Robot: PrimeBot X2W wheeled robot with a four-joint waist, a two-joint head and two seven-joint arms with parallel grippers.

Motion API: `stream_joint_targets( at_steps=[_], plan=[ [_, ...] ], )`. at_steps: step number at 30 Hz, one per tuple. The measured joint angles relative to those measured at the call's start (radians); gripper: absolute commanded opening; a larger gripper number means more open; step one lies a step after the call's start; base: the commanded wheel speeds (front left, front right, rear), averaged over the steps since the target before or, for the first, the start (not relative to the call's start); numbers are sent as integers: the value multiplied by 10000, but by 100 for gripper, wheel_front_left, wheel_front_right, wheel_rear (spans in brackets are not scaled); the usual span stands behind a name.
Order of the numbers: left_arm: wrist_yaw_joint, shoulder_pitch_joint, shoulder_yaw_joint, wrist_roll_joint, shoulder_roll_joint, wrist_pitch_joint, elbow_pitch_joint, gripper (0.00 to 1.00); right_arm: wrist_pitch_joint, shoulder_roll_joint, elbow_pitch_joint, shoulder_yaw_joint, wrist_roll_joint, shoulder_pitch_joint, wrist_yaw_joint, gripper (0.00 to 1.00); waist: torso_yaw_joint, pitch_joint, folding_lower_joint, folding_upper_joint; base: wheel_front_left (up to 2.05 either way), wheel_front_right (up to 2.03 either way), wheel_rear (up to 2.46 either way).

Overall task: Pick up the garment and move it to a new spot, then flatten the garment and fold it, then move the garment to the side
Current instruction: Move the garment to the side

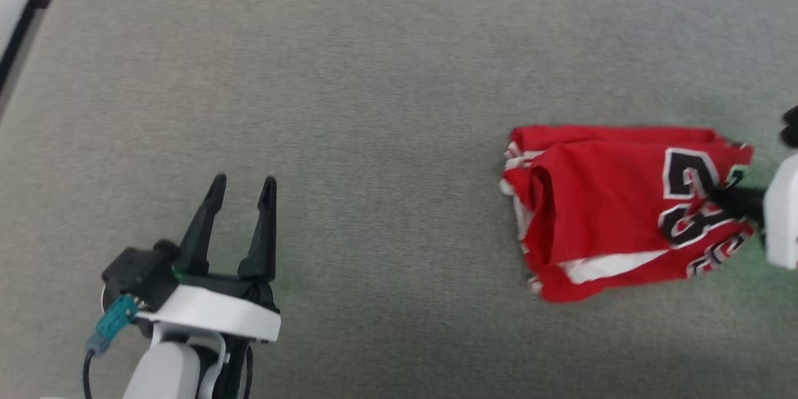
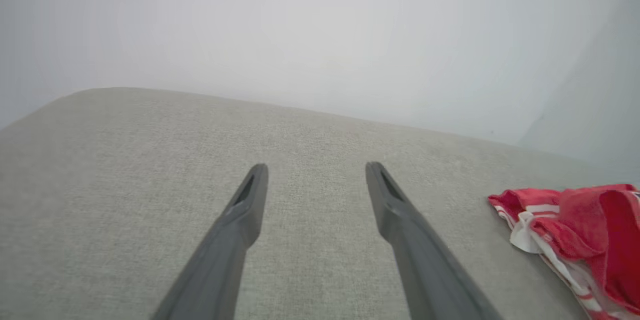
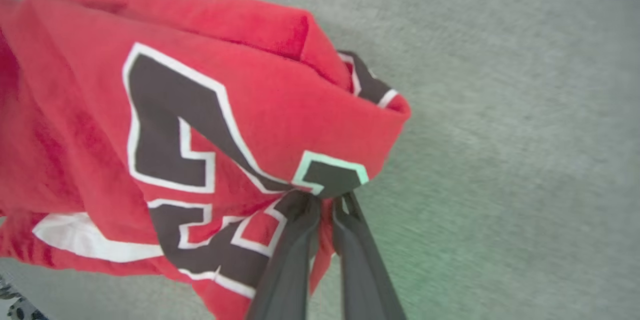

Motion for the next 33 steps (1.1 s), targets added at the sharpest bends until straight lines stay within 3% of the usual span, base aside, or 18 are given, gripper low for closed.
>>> stream_joint_targets(
  at_steps=[9,19,25,33],
  plan=[
    [0,-1325,-986,221,221,0,25,100,-546,-788,477,-767,-688,-902,-2,0,-1020,400,0,0,0,0,0],
    [0,-3299,-2397,213,546,0,610,100,-1643,-1172,1547,-1076,-1267,-2134,-4,0,-2200,1012,0,0,0,0,0],
    [0,-4258,-3359,199,598,0,853,100,-2702,-1396,2763,-1074,-1864,-3018,-4,0,-2776,1486,0,0,0,0,0],
    [0,-5368,-4349,65,525,0,1195,100,-4015,-1225,5091,-838,-2853,-4265,-4,0,-3151,2202,0,0,0,0,0]
  ],
)
